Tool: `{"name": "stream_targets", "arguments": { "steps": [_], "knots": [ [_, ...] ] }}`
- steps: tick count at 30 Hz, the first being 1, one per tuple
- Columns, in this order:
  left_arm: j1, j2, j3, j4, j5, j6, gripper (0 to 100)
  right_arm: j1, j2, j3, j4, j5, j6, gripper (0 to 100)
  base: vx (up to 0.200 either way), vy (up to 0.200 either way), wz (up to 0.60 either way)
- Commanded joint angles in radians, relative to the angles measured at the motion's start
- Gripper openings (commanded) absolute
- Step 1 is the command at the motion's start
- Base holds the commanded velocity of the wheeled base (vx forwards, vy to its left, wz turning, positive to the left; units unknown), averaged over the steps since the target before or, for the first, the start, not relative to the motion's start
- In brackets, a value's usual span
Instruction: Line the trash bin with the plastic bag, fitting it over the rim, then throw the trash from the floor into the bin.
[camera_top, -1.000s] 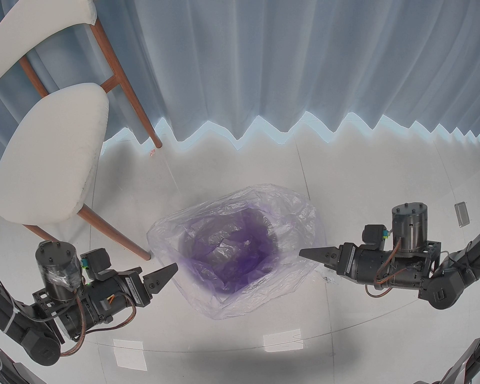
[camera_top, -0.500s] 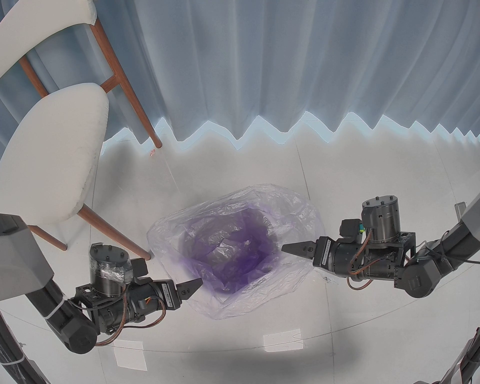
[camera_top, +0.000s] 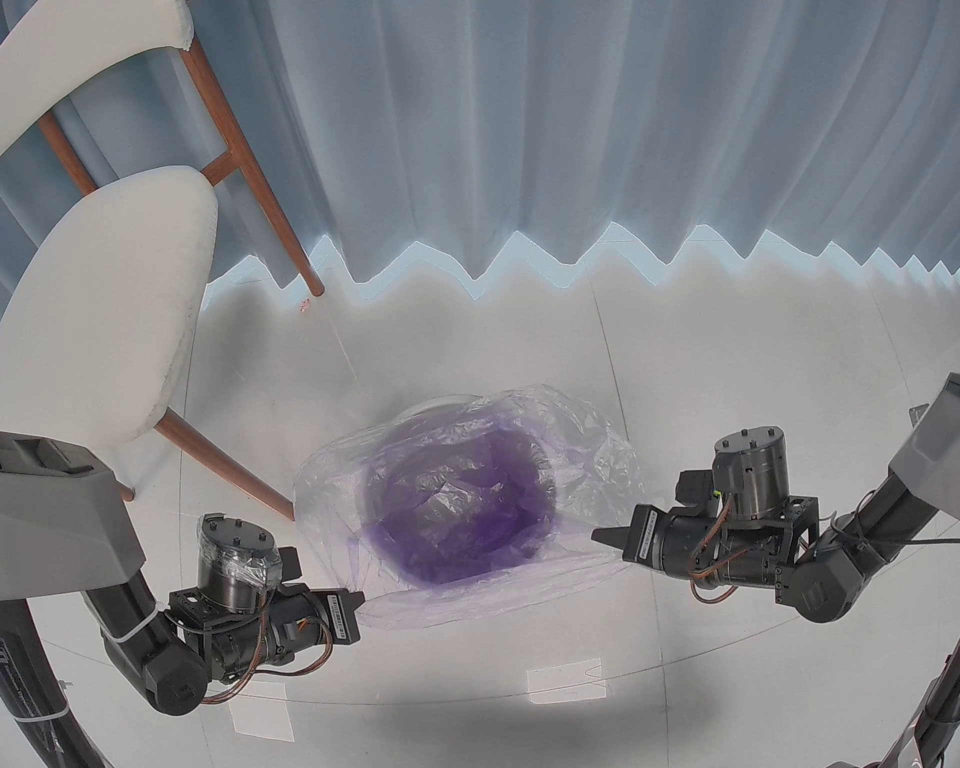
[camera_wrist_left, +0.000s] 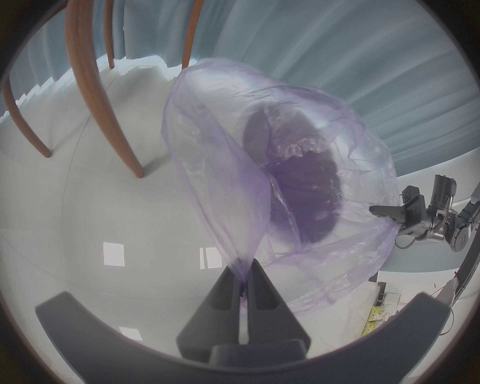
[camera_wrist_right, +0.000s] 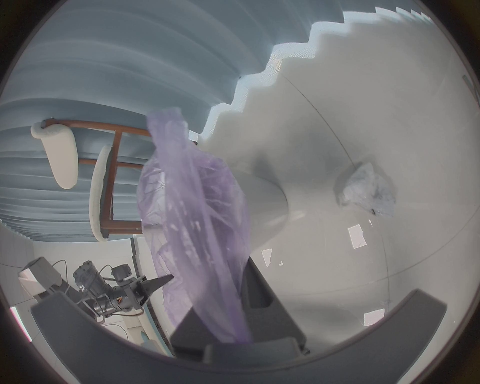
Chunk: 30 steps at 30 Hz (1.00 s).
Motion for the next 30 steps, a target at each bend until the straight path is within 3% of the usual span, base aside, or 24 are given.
{"name": "stream_targets", "arguments": {
  "steps": [1,15,30],
  "knots": [
    [0.011,0.053,0.042,-0.005,0.006,0.003,0,0.001,0.015,0.087,-0.049,0.004,-0.002,0,0.0,0.0,0.0],
    [0.008,0.328,0.055,-0.324,0.069,0.029,0,0.001,0.253,0.125,-0.29,0.001,-0.002,0,0.0,0.0,0.0],
    [0.059,0.357,-0.018,-0.361,0.069,0.04,0,-0.028,0.268,0.048,-0.301,-0.004,0.009,0,0.0,0.0,0.0]
  ]
}}
